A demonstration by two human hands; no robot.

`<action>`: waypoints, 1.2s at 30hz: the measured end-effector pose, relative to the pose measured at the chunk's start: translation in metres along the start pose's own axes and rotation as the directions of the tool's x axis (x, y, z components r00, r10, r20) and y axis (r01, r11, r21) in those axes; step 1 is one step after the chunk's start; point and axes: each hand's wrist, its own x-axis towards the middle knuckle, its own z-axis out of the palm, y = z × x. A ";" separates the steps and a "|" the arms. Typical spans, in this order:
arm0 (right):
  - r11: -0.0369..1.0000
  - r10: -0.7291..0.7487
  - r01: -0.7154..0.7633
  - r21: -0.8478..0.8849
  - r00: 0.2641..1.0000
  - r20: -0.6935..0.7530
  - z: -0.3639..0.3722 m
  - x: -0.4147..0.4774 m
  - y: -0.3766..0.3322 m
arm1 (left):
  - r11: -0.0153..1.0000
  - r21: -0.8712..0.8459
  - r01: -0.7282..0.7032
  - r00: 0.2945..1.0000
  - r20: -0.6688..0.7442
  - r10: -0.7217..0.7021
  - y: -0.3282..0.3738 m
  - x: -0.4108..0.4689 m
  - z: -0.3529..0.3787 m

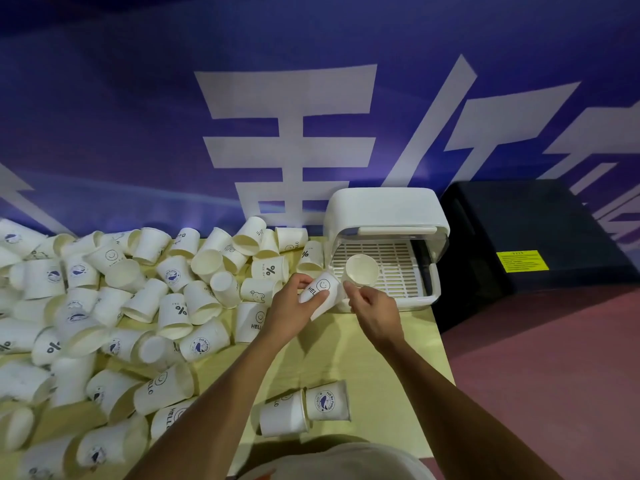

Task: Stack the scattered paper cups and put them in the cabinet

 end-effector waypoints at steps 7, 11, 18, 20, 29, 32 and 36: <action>0.964 0.005 -0.047 0.261 0.987 0.160 0.013 -0.006 -0.010 | 0.999 -0.042 0.008 1.000 -0.025 -0.010 -0.002 0.000 -0.005; 0.937 -0.003 -0.047 0.345 0.990 0.142 0.015 -0.002 -0.013 | 0.998 -0.061 0.015 1.000 0.004 -0.015 -0.002 -0.001 -0.005; 0.947 -0.033 -0.011 0.321 0.991 0.131 0.004 0.002 -0.015 | 0.999 -0.033 0.020 0.999 0.045 -0.018 0.005 -0.002 -0.004; 0.952 -0.016 -0.021 0.305 0.993 0.118 0.000 0.006 -0.015 | 0.999 -0.032 0.007 0.998 0.058 -0.005 0.008 -0.003 -0.003; 0.938 -0.026 -0.010 0.347 0.994 0.101 -0.008 0.014 -0.020 | 0.999 -0.016 -0.030 0.994 0.101 0.032 0.006 0.003 -0.002; 0.956 -0.044 0.020 0.294 0.996 0.076 -0.011 0.015 -0.020 | 0.999 -0.019 -0.031 0.994 0.108 0.032 0.006 0.005 -0.001; 0.956 -0.063 0.059 0.288 0.998 0.004 -0.022 0.023 -0.022 | 0.999 -0.031 -0.018 0.995 0.098 0.021 0.007 0.009 0.001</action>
